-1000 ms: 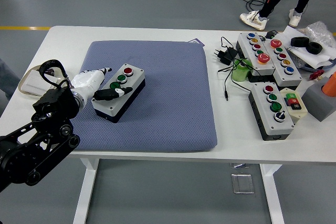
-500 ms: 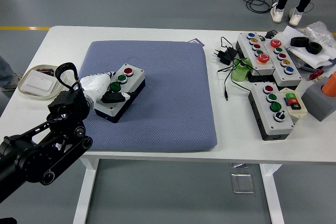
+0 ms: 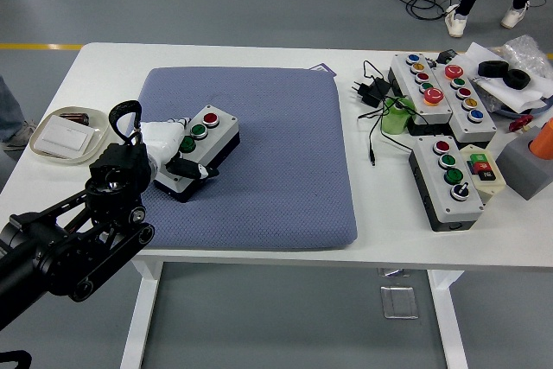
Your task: Pick up the button,place it on the desk,press the button,press the button
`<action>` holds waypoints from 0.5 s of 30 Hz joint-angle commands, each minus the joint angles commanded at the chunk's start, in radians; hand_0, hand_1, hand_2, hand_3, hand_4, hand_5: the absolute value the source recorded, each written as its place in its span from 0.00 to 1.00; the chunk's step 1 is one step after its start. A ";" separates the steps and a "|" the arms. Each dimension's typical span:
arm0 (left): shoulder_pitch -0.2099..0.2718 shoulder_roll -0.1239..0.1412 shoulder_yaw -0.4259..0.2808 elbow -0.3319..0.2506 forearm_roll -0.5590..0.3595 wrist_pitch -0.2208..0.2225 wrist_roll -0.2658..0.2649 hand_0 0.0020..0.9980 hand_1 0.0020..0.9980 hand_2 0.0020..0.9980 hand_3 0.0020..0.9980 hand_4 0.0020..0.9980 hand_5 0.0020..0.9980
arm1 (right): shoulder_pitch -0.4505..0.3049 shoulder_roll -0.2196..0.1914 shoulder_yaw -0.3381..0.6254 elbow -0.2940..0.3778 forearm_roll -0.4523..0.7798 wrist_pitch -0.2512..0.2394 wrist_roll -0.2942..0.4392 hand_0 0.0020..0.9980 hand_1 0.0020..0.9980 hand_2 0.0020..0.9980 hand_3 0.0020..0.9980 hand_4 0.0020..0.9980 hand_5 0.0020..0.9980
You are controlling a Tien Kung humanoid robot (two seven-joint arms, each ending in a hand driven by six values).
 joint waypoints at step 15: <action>-0.013 0.019 -0.023 0.008 0.073 0.000 -0.184 0.41 0.34 0.29 0.47 0.53 0.00 | -0.002 0.000 0.002 0.000 -0.001 0.000 -0.001 0.64 0.46 0.62 0.56 0.30 0.22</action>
